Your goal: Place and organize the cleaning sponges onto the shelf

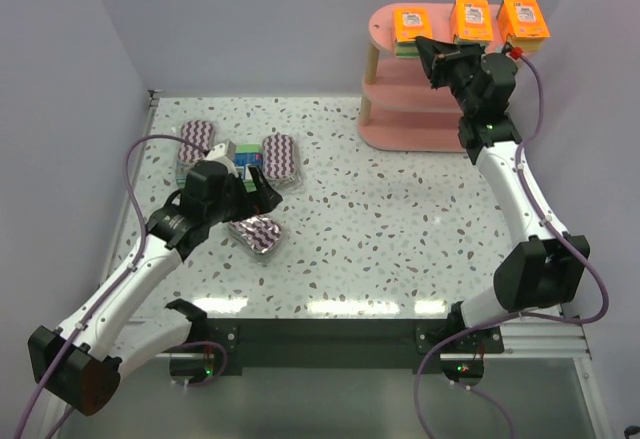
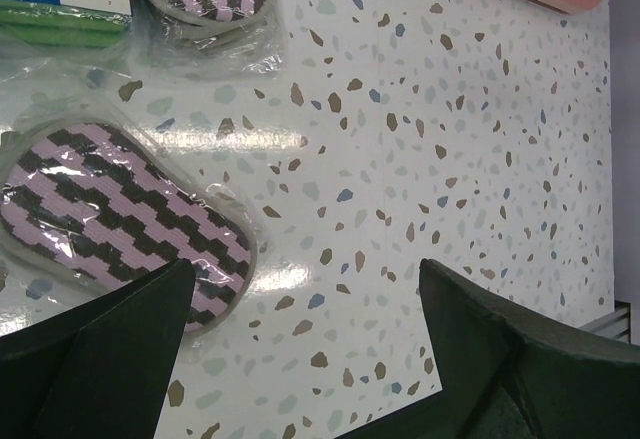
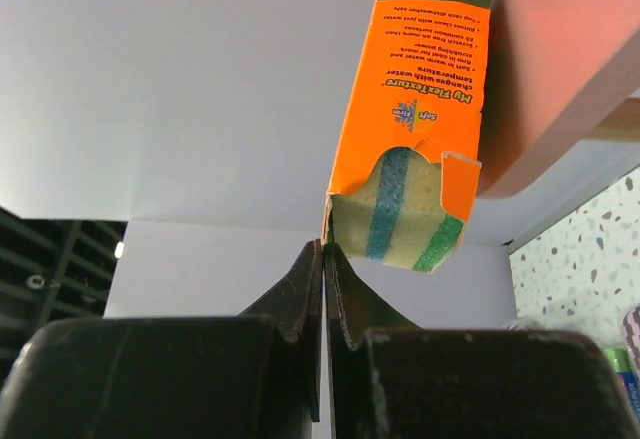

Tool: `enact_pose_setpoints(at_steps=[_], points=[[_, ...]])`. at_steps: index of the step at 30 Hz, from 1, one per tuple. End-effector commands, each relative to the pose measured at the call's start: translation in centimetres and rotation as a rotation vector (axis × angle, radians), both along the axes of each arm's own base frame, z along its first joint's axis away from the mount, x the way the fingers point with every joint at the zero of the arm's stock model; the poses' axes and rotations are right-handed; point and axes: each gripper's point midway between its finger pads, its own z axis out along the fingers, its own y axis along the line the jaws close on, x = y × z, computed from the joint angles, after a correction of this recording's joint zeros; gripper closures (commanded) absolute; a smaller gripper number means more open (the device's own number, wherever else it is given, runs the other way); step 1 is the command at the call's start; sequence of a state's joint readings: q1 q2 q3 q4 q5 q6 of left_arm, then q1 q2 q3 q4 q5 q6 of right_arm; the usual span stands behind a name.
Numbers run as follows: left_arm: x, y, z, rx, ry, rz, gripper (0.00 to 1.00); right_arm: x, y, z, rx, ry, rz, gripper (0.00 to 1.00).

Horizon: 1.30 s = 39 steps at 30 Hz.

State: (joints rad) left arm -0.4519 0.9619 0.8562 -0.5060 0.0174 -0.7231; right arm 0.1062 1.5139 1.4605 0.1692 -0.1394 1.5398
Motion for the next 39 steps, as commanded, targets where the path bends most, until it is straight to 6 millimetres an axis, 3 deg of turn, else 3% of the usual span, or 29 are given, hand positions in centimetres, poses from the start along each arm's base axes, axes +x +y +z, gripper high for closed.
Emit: enact_pose_setpoints(at_steps=[1, 16, 23, 31, 32, 39], points=[[-0.1, 0.5, 0.7, -0.012, -0.014, 0.029, 0.0, -0.1, -1.5, 0.7, -0.042, -0.004, -0.087, 1.0], [-0.5, 0.7, 0.9, -0.024, -0.017, 0.034, 0.0, 2.9, -3.1, -2.8, -0.041, 0.142, -0.133, 1.0], [-0.8, 0.8, 0.8, -0.028, -0.013, 0.038, 0.0, 4.4, -4.4, -2.2, -0.04, 0.136, -0.119, 1.0], [-0.7, 0.7, 0.8, -0.028, -0.011, 0.038, 0.0, 5.5, -3.2, -1.3, -0.025, 0.09, 0.014, 1.0], [-0.7, 0.7, 0.8, -0.029, -0.013, 0.038, 0.0, 5.2, -2.4, -1.3, -0.022, 0.085, 0.059, 1.0], [-0.5, 0.6, 0.4, -0.034, -0.006, 0.044, 0.0, 3.4, -2.0, 0.5, -0.017, 0.037, 0.091, 1.0]])
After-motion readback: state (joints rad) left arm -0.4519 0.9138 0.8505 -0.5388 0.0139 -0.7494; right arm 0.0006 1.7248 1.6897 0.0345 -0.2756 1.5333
